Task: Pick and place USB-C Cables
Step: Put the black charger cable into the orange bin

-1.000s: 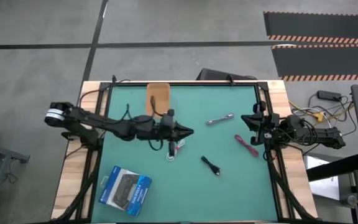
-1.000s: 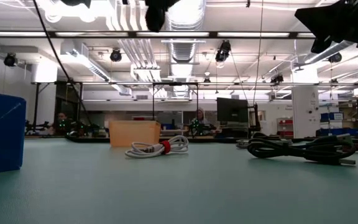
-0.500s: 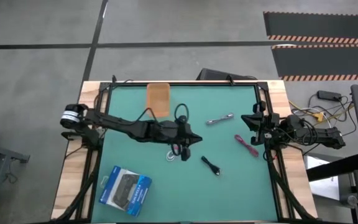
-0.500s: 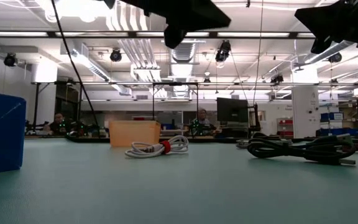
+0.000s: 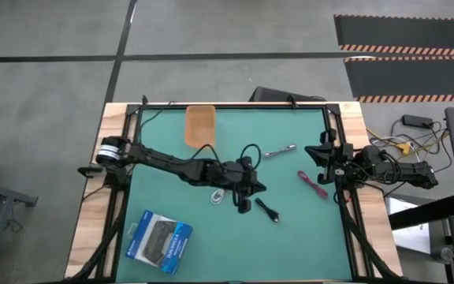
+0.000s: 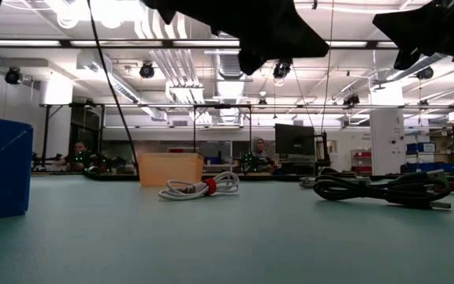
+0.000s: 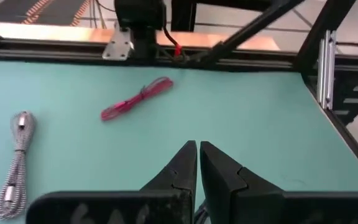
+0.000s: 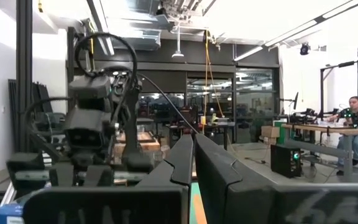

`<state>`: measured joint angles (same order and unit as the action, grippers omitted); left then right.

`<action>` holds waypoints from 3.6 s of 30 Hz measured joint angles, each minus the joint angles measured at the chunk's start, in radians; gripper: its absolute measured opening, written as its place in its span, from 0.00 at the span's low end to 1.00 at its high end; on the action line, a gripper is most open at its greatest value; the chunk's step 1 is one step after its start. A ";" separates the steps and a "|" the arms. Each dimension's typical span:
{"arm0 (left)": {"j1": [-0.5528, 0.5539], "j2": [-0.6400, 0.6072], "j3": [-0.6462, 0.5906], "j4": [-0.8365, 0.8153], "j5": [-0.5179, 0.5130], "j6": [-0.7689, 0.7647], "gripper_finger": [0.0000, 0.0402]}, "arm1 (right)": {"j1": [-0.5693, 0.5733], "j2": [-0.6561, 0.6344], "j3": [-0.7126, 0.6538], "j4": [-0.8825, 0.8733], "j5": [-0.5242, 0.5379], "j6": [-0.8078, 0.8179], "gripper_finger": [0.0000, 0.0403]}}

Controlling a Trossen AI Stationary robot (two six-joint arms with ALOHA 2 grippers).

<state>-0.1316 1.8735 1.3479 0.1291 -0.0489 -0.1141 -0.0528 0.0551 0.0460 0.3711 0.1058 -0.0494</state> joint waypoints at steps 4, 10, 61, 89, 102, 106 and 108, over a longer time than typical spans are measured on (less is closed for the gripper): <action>-0.004 0.034 -0.004 -0.003 0.011 0.000 0.01 | 0.000 0.000 0.000 -0.006 0.000 0.000 0.02; -0.010 0.078 -0.013 0.012 0.047 -0.001 0.01 | 0.000 0.000 0.000 -0.018 0.000 -0.001 0.02; -0.058 0.219 -0.042 0.252 0.101 0.260 0.01 | 0.000 0.000 0.000 -0.092 -0.001 0.074 0.02; -0.047 0.259 -0.045 0.251 0.100 0.256 0.49 | 0.000 0.000 0.000 -0.105 0.000 0.074 0.02; -0.038 0.307 -0.018 0.279 0.100 0.260 0.50 | 0.000 0.000 0.000 -0.112 0.000 0.074 0.02; -0.034 0.307 -0.023 0.280 0.100 0.260 0.50 | 0.000 0.000 0.000 -0.112 0.000 0.073 0.02; -0.033 0.307 -0.025 0.279 0.100 0.260 0.50 | 0.000 0.000 0.000 -0.112 0.000 0.072 0.02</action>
<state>-0.1648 2.1803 1.3231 0.4083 0.0513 0.1463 -0.0528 0.0555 0.0456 0.2592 0.1059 0.0227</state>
